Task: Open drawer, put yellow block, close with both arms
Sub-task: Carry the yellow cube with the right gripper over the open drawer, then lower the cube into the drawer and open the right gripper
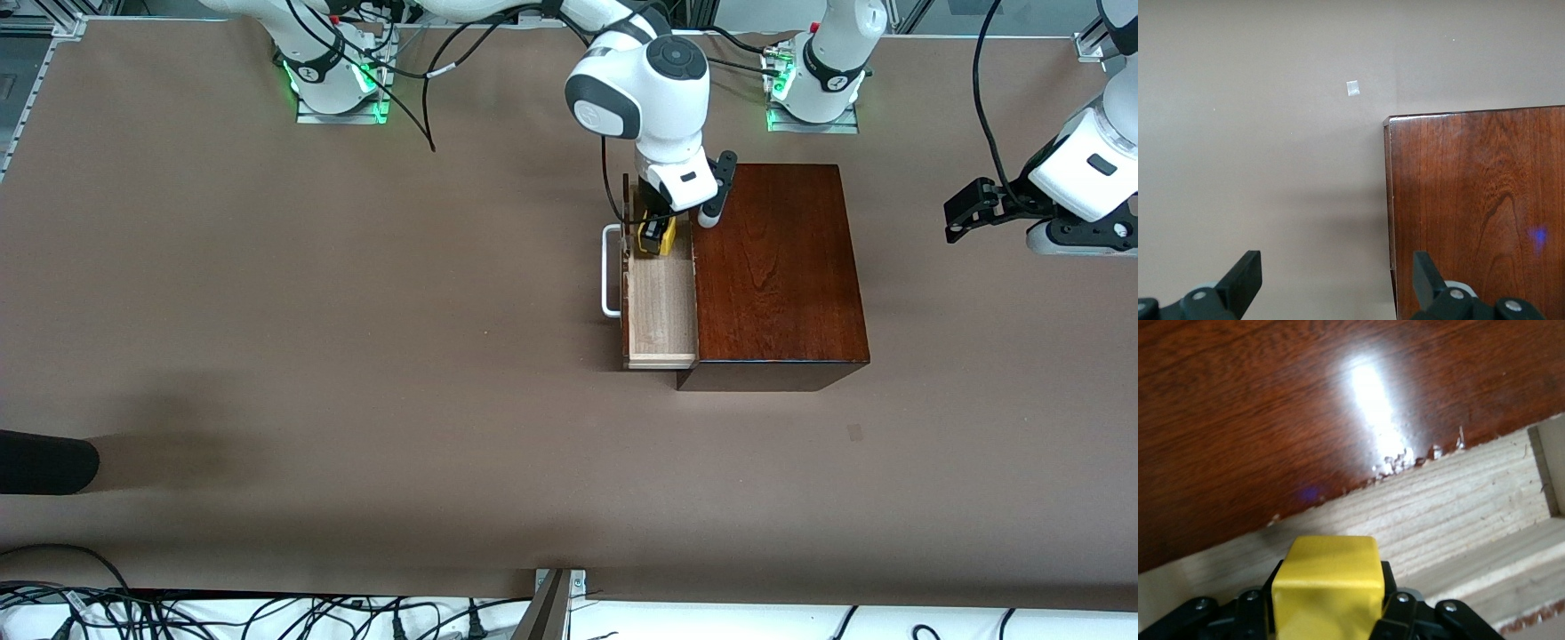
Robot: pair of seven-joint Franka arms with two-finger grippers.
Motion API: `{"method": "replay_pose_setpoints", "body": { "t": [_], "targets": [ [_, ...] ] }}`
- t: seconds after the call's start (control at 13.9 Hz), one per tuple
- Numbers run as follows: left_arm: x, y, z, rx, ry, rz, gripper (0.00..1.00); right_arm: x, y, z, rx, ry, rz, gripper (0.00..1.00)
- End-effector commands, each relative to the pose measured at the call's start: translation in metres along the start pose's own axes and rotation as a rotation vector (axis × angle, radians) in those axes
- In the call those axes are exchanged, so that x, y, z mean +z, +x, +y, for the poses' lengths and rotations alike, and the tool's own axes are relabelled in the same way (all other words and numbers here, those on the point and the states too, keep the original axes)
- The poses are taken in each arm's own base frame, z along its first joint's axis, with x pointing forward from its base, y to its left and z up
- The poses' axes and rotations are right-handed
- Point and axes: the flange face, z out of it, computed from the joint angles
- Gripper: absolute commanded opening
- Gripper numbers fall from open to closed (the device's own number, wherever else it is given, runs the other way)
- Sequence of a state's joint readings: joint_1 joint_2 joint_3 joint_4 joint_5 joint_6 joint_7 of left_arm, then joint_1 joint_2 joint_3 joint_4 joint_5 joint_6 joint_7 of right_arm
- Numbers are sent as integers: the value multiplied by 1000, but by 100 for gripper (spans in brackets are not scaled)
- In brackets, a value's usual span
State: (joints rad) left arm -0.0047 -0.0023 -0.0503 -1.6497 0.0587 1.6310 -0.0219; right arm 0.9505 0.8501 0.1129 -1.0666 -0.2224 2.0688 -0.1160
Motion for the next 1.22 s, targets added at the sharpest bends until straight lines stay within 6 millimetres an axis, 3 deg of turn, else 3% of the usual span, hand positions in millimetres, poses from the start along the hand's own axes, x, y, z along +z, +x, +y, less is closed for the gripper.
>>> {"method": "replay_pose_setpoints", "body": {
  "t": [0.0,0.58,0.65,0.72,0.79,0.86,1.01,1.15],
  "targets": [
    [-4,3,1,16,-25,1,100,3,6,5,-20,-27,20,0],
    [-4,3,0,12,-30,-1,100,31,0,14,-73,-43,-11,0],
    [-4,3,0,12,-30,-1,100,31,0,16,-72,-46,-12,6],
    [-4,3,1,14,-30,-1,100,31,0,16,-67,-44,-12,21],
    [-3,3,-1,11,-30,-1,100,30,0,15,-68,-42,-9,84],
    [-4,3,0,12,-30,-1,100,28,0,17,-63,-43,-10,100],
    [-5,3,3,15,-30,2,100,22,0,19,-53,-33,-11,100],
    [-5,6,4,17,-31,4,100,-8,2,28,-19,-14,26,100]
  ]
}}
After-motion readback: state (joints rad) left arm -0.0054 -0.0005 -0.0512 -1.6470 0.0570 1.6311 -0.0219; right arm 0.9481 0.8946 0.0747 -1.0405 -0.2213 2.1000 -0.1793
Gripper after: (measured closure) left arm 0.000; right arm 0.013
